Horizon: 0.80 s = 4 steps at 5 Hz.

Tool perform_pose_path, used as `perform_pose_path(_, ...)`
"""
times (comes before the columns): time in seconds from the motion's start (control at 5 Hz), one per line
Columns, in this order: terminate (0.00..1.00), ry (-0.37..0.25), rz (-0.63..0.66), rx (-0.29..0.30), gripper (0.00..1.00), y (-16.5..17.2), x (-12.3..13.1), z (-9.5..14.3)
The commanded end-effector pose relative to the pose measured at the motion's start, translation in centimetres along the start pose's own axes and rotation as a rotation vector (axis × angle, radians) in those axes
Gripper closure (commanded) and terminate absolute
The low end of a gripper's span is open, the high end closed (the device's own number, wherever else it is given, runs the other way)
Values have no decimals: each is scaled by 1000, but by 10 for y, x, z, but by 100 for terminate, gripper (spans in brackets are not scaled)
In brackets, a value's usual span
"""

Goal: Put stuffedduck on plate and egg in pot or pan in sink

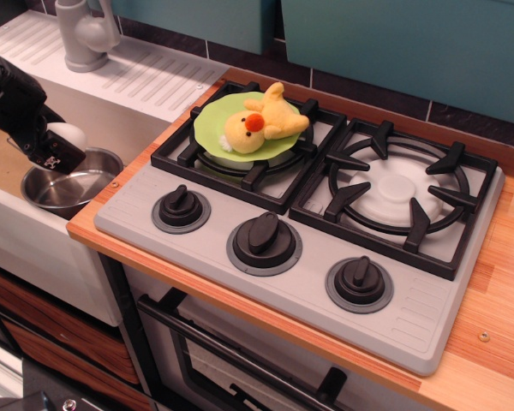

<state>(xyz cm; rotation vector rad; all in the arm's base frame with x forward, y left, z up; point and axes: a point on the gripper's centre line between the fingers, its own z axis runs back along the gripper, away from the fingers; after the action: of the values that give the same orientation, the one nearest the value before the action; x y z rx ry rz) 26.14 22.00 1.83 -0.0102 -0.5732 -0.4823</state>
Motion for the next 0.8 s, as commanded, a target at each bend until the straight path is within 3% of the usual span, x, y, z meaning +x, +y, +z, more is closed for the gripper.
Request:
perform_pose_path(0.0, 0, 27, -10, 37, 0, 1, 15, 11)
perform_pose_path(0.2, 0, 26, -3, 40, 0, -4, 14, 12)
perform_pose_path(0.6, 0, 245, 72, 79, 0, -26, 44, 56)
